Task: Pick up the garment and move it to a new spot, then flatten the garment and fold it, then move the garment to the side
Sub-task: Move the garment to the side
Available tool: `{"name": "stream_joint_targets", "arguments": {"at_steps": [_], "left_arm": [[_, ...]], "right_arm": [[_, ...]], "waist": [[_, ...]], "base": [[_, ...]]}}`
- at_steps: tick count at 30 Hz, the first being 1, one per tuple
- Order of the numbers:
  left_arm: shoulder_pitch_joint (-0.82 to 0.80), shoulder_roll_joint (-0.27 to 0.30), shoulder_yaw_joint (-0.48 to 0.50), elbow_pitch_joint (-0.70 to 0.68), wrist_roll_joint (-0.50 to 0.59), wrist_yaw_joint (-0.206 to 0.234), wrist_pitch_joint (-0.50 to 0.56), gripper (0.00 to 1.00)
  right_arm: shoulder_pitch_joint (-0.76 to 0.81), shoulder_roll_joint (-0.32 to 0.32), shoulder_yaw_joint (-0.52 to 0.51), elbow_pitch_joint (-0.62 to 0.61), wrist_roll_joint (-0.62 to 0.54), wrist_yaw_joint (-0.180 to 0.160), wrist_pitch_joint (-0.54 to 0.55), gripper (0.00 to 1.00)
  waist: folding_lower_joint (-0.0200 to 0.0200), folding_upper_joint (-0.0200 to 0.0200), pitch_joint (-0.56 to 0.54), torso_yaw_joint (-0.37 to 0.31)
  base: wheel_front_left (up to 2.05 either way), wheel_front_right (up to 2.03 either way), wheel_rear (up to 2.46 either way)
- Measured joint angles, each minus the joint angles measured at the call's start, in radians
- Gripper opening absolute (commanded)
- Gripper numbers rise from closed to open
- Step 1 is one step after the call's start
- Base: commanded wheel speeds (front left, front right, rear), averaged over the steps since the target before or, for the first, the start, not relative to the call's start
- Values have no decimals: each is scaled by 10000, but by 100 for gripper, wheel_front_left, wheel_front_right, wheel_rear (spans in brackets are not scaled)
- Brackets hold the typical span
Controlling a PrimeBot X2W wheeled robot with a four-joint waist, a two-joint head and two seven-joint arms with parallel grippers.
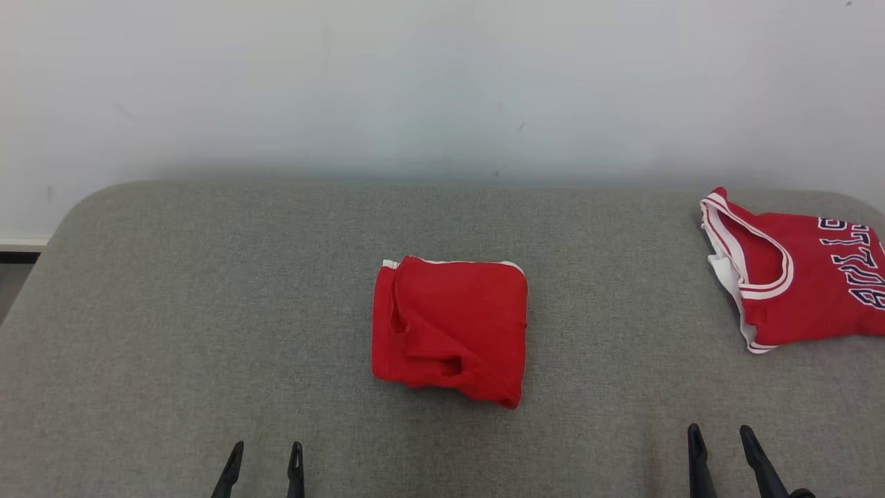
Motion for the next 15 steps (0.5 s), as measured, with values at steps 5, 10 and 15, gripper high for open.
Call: {"name": "stream_joint_targets", "arguments": {"at_steps": [5,10,15], "left_arm": [[-2,0,12,4,6,0,0,100],[-2,0,35,4,6,0,0,100],[-2,0,65,6,-8,-21,0,100]], "right_arm": [[-17,0,-2,35,-2,0,0,100],[-22,0,8,48,-6,0,0,100],[-23,0,13,61,-15,0,0,100]], "waist": [[0,0,7,-5],[0,0,9,-21],[0,0,13,-34]], "base": [[0,0,0],[0,0,0],[0,0,0]]}}
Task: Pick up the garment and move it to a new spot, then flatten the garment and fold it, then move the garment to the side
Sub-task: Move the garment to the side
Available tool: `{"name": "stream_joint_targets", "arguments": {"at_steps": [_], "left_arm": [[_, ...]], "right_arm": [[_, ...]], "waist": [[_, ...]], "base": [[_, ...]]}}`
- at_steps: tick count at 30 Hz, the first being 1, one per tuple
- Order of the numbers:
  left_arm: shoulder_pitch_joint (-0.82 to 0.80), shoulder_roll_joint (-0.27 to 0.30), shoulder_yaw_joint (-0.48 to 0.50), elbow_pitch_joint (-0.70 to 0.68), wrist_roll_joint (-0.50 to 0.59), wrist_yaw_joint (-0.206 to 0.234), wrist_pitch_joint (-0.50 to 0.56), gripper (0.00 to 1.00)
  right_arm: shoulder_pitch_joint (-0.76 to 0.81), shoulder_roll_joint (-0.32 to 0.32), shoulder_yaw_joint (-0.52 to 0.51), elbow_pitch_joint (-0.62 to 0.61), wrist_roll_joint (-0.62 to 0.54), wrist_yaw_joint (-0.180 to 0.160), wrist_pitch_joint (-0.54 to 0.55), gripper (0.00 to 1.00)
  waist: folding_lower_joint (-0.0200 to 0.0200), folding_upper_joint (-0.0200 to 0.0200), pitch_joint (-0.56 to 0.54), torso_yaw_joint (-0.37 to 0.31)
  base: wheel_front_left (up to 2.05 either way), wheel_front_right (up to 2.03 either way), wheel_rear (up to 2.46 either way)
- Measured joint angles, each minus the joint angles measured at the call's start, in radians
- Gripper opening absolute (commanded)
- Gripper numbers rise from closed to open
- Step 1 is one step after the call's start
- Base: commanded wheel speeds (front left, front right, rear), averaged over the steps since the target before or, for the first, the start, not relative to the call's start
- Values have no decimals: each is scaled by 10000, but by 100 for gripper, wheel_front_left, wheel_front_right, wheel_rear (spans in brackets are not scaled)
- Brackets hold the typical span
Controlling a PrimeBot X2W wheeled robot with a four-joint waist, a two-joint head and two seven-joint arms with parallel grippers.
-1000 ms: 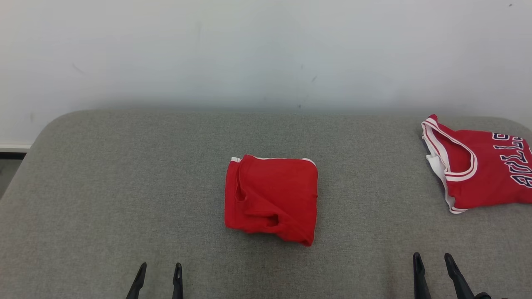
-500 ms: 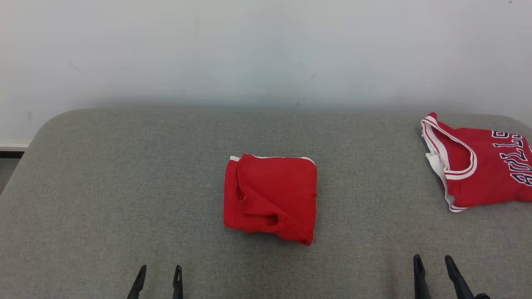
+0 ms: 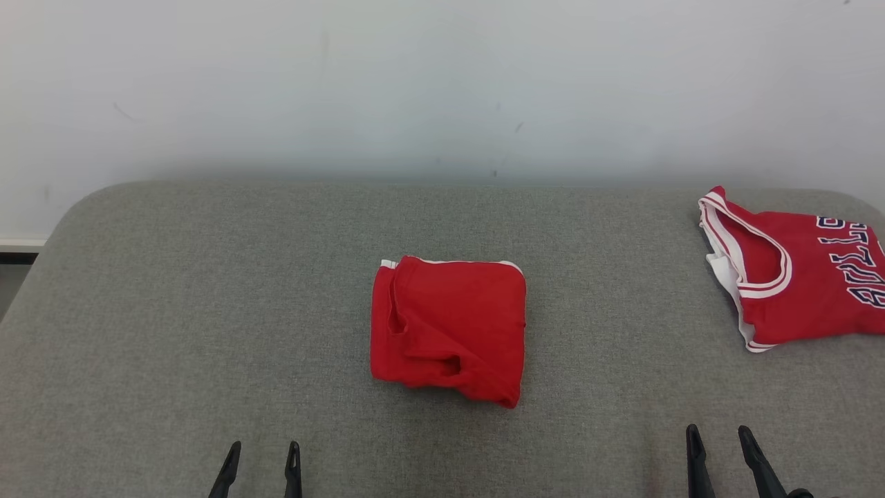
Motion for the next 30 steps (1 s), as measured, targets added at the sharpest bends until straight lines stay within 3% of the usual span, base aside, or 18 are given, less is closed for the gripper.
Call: {"name": "stream_joint_targets", "arguments": {"at_steps": [9,15,26,30], "left_arm": [[-12,0,-6,6,-17,6,0,100],[-46,0,-61,25,-94,-2,0,100],[-460,-2,-399,119,-221,-86,0,100],[-459,0,-573,295,-318,-86,0,100]], "right_arm": [[-98,0,186,150,-56,0,0,100],[-1288,6,750,763,-282,0,0,100],[-4839,6,1210,4240,-79,0,-2,100],[-5946,13,1189,6044,598,0,4,100]], "waist": [[0,0,21,60],[0,0,110,199],[2,1,399,845],[2,1,496,1293]], "base": [[0,0,0],[0,0,0],[0,0,0],[0,0,0]]}}
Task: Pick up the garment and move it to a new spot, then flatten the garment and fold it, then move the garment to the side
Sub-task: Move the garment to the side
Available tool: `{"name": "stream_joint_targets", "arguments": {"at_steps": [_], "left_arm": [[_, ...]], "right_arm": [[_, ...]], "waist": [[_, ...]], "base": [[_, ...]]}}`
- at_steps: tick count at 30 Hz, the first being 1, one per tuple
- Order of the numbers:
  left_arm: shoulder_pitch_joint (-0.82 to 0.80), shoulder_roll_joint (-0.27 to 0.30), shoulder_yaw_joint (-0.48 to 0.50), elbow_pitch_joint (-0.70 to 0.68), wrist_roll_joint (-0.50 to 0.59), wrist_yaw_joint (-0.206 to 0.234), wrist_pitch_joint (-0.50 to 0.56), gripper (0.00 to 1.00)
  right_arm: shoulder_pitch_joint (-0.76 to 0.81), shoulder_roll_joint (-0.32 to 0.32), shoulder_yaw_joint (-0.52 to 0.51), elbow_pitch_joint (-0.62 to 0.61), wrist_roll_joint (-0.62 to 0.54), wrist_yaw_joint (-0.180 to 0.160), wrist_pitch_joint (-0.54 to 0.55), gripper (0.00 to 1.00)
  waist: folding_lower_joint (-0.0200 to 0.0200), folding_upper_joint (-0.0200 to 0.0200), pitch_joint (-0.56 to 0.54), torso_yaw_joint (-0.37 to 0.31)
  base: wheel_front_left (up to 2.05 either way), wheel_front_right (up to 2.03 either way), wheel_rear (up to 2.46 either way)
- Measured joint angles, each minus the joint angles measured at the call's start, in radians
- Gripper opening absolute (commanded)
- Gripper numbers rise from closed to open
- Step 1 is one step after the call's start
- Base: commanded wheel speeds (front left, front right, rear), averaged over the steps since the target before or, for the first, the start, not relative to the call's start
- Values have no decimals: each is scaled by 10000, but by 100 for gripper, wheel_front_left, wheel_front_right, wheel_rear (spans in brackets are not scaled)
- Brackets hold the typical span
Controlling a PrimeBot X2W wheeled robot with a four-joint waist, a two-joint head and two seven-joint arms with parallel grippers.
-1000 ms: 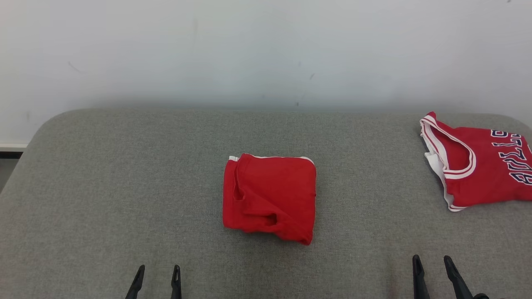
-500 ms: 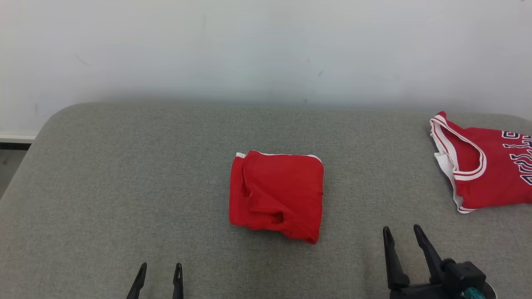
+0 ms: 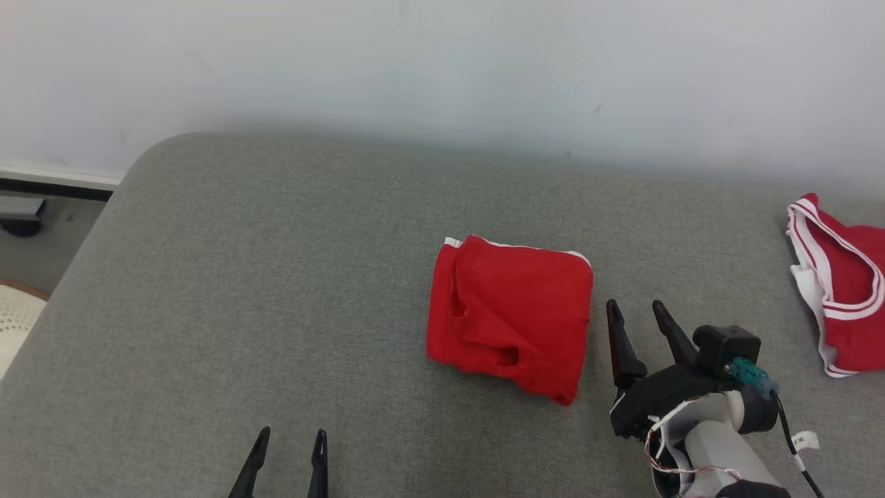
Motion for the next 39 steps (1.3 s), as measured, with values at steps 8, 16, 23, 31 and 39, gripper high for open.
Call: {"name": "stream_joint_targets", "arguments": {"at_steps": [8,16,23,31,39], "left_arm": [[-170,-2,-339,67,-98,-13,0,100],[-394,0,-629,84,-253,42,2,100],[-620,0,-777,121,-430,90,0,100],[-972,-2,-884,144,-623,165,2,100],[-945,2,-587,130,-754,194,2,100]], "right_arm": [[-1471,8,267,2591,673,0,-2,100],[-2259,-8,-113,4297,861,0,-4,100],[-2537,-10,541,4895,2205,0,6,100],[-2980,-52,1216,5131,2568,0,-21,0],[-3044,-575,2102,4192,878,0,-4,0]], "waist": [[0,0,175,682],[-1,0,475,1055],[-2,-1,793,1232],[-1,0,1148,1421],[0,0,1228,999]], "base": [[0,0,0],[0,0,0],[0,0,0],[0,0,0],[0,0,0]]}}
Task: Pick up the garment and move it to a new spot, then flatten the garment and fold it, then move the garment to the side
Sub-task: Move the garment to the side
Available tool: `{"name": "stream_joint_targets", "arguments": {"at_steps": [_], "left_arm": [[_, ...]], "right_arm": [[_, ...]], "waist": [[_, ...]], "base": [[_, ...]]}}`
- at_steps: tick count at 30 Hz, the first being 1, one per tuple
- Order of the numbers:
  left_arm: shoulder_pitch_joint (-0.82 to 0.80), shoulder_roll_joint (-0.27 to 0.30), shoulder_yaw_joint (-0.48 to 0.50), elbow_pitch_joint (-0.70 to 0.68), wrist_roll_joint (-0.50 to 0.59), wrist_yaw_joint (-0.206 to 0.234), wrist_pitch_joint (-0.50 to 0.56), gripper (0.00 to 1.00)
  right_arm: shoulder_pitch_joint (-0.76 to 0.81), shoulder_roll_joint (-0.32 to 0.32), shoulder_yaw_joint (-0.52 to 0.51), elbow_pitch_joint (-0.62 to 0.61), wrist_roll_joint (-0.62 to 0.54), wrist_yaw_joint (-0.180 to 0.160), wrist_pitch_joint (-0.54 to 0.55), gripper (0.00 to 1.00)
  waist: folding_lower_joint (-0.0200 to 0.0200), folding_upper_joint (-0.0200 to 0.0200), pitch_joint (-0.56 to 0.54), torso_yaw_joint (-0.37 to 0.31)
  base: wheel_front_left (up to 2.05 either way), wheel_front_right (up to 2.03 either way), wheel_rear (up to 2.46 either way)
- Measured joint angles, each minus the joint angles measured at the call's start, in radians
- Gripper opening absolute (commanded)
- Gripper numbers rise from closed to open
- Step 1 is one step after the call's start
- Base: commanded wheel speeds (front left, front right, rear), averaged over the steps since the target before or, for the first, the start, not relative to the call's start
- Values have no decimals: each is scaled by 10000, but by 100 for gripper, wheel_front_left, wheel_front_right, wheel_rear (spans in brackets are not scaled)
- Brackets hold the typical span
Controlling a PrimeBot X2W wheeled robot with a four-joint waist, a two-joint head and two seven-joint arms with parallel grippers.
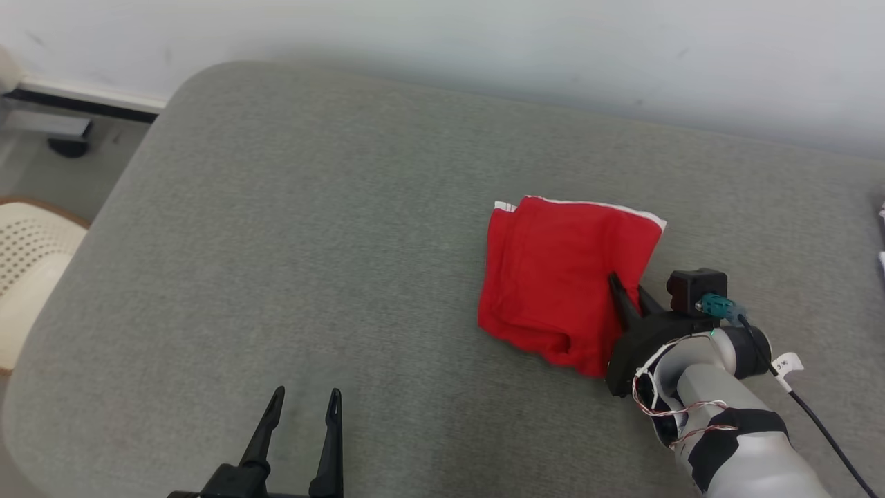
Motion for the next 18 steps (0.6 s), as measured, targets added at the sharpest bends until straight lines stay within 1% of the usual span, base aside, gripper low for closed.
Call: {"name": "stream_joint_targets", "arguments": {"at_steps": [3,4,9,14,18], "left_arm": [[-9,-4,15,-10,-58,-21,0,100],[-9,-4,15,-10,-58,-21,0,100],[-186,-2,84,-92,-75,-13,0,100],[-300,-4,171,-140,-56,-44,0,100],[-474,-6,314,-136,52,-194,0,100]], "right_arm": [[-6,-211,426,-391,-441,0,2,0],[-6,-211,426,-391,-441,0,2,0],[-268,-568,1325,-792,-474,0,4,0],[-798,-1120,2502,-901,29,0,111,0],[-1326,-1866,3480,-1133,575,0,439,0]], "waist": [[-1,0,-1,-319],[-1,0,-1,-319],[-1,0,64,-944],[-1,0,201,-1654],[-1,1,358,-2221]], "base": [[0,0,0],[0,0,0],[0,0,0],[0,0,0],[0,0,0]]}}
